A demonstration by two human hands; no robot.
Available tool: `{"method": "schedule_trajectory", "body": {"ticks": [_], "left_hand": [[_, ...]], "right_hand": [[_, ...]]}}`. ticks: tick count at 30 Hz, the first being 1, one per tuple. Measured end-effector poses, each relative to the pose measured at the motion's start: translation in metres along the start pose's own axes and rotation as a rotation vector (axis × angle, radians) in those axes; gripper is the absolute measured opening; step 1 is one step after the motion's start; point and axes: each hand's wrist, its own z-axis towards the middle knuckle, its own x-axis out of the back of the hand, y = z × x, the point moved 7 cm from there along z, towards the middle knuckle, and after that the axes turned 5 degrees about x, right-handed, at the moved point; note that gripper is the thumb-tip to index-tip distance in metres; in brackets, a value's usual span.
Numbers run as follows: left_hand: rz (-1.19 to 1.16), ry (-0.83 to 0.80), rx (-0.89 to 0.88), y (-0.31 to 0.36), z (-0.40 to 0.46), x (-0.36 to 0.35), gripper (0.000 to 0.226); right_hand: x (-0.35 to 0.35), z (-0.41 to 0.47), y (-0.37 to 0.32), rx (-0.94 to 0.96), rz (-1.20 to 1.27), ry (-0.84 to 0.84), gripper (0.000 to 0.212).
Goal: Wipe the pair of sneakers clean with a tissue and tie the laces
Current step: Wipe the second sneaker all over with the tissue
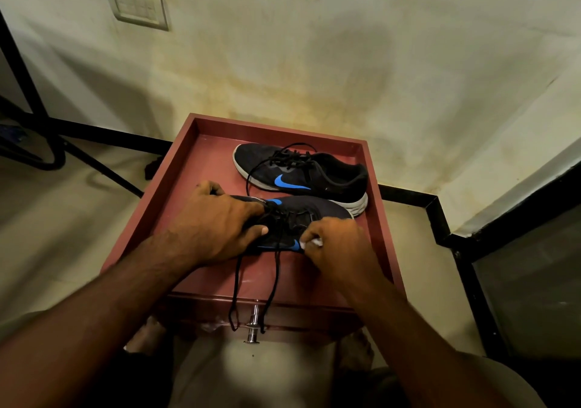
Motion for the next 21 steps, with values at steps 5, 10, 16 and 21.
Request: {"method": "schedule_trajectory", "body": {"ticks": [5, 10, 16, 21], "left_hand": [[-0.006, -0.007, 0.007, -0.002, 0.0, 0.0, 0.07], [0.014, -0.007, 0.01, 0.0, 0.0, 0.002, 0.068], [0.008, -0.025, 0.001, -0.001, 0.0, 0.0, 0.064], [0.018, -0.018, 0.001, 0.0, 0.001, -0.001, 0.042]], "right_hand": [[0.027, 0.001, 0.035, -0.17, -0.116, 0.184, 0.015], [0.0, -0.005, -0.016, 0.111, 0.056, 0.042, 0.016], [0.027, 0.002, 0.037, -0.134, -0.149, 0.226, 0.012], [0.001, -0.004, -0.015, 0.111, 0.056, 0.036, 0.017]]}}
